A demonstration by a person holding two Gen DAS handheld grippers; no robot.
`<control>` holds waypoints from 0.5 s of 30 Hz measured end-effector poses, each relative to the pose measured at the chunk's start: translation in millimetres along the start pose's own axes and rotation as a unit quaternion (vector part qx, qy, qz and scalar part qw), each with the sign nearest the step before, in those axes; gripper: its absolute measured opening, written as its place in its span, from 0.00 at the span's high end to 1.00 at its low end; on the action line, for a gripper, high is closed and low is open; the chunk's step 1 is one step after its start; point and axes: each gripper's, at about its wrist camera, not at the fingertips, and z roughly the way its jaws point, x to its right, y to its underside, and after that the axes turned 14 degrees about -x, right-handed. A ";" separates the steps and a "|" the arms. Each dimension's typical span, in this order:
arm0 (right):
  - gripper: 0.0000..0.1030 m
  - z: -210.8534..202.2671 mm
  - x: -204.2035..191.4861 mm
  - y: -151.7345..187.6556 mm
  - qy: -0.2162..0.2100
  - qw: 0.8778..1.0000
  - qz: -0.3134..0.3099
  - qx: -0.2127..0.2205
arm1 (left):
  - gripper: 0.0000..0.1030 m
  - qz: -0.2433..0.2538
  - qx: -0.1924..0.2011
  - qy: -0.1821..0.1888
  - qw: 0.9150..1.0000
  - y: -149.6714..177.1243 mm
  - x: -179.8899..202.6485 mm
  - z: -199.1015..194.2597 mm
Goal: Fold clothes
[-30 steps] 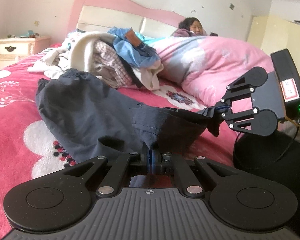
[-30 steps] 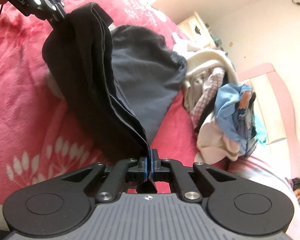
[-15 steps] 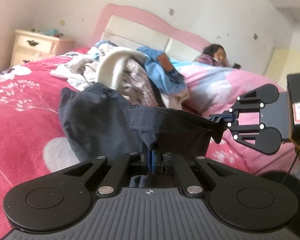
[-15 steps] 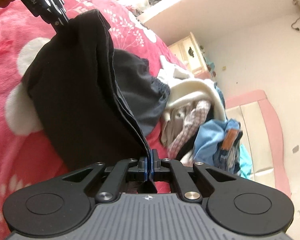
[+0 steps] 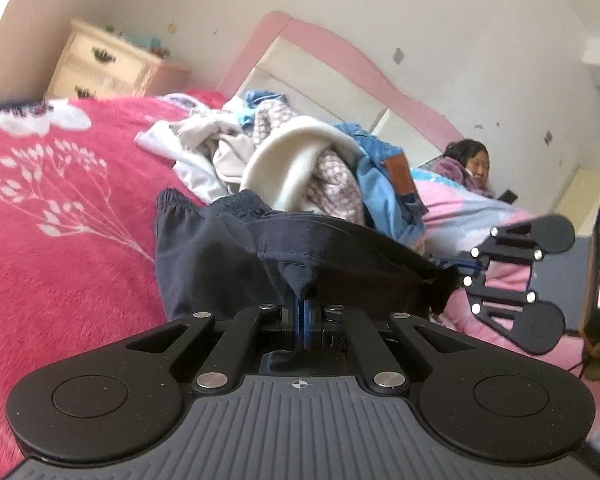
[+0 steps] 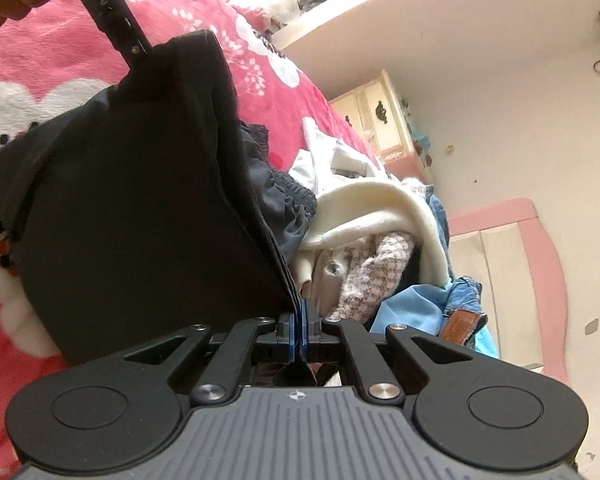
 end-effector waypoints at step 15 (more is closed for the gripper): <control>0.97 66.3 25.7 -40.1 -0.029 0.999 -0.022 -0.017 | 0.99 -0.122 -0.033 0.066 0.990 -44.5 -71.6 43.4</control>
